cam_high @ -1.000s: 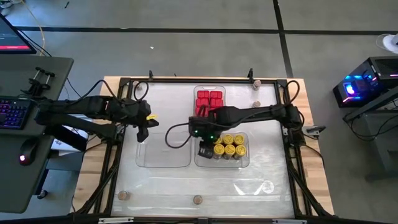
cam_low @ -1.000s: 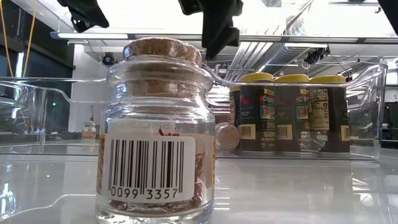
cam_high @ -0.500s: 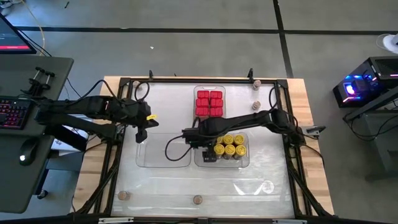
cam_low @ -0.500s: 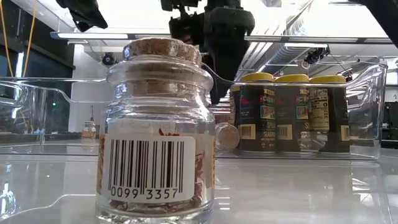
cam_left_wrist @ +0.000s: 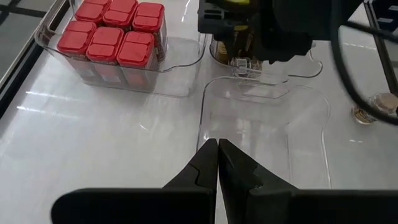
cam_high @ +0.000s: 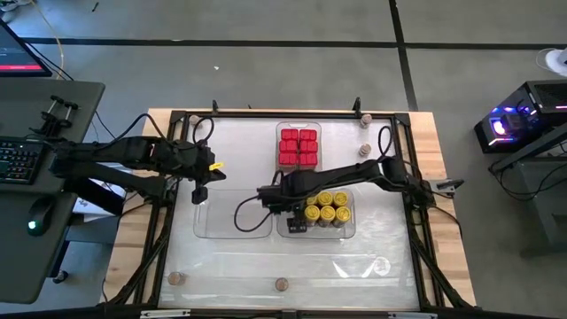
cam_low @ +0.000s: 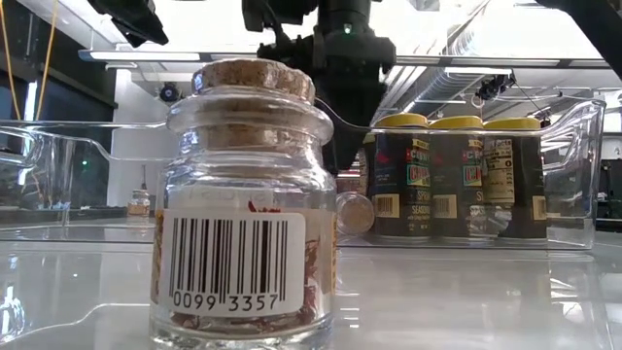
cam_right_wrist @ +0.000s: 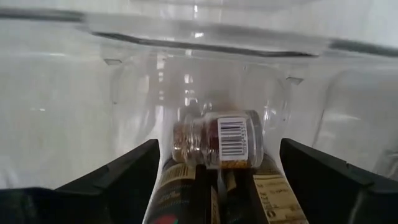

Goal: Sort spices by type
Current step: Put the brown seasoning bottle into the bottom left transparent bin

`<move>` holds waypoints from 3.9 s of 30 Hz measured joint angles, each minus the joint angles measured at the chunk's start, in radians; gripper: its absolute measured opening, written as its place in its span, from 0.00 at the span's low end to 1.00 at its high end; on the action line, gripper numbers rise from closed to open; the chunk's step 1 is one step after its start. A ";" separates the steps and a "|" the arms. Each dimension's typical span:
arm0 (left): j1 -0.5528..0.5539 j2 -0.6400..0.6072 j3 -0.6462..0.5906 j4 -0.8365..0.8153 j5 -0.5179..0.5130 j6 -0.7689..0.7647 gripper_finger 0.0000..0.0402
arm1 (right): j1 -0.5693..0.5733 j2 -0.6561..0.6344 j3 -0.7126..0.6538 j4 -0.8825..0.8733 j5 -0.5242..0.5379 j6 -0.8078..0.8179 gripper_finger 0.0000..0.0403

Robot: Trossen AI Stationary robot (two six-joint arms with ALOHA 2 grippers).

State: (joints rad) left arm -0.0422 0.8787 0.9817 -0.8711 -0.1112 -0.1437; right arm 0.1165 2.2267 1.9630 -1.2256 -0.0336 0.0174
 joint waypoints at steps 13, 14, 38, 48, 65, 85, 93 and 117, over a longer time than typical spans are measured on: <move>0.000 0.000 0.000 0.001 -0.003 -0.027 0.00 | 0.000 0.008 -0.117 0.066 0.009 0.001 0.81; 0.000 0.000 0.000 0.001 -0.003 -0.028 0.00 | 0.000 0.007 -0.126 0.078 0.012 0.001 0.81; 0.000 0.000 0.000 0.000 -0.005 -0.019 0.00 | 0.000 0.011 -0.169 0.127 0.040 -0.037 0.81; 0.000 0.000 0.000 0.000 -0.005 -0.027 0.00 | 0.003 0.007 -0.222 0.157 0.067 -0.022 0.80; 0.000 0.000 0.000 0.000 -0.007 -0.028 0.00 | 0.010 0.020 -0.120 0.153 0.104 -0.043 0.61; 0.000 -0.011 -0.001 0.068 -0.118 0.149 0.00 | -0.006 -0.003 0.394 -0.095 0.014 -0.012 0.61; 0.000 0.008 -0.001 0.269 -0.212 0.657 0.11 | -0.064 -0.125 0.337 0.039 -0.001 0.168 0.61; -0.212 0.031 0.048 0.358 -0.544 1.212 0.66 | -0.241 -0.155 0.340 0.595 -0.291 0.391 0.61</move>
State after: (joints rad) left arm -0.2541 0.9096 1.0302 -0.5127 -0.6555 1.0687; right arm -0.1246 2.0717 2.3028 -0.6301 -0.3247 0.4081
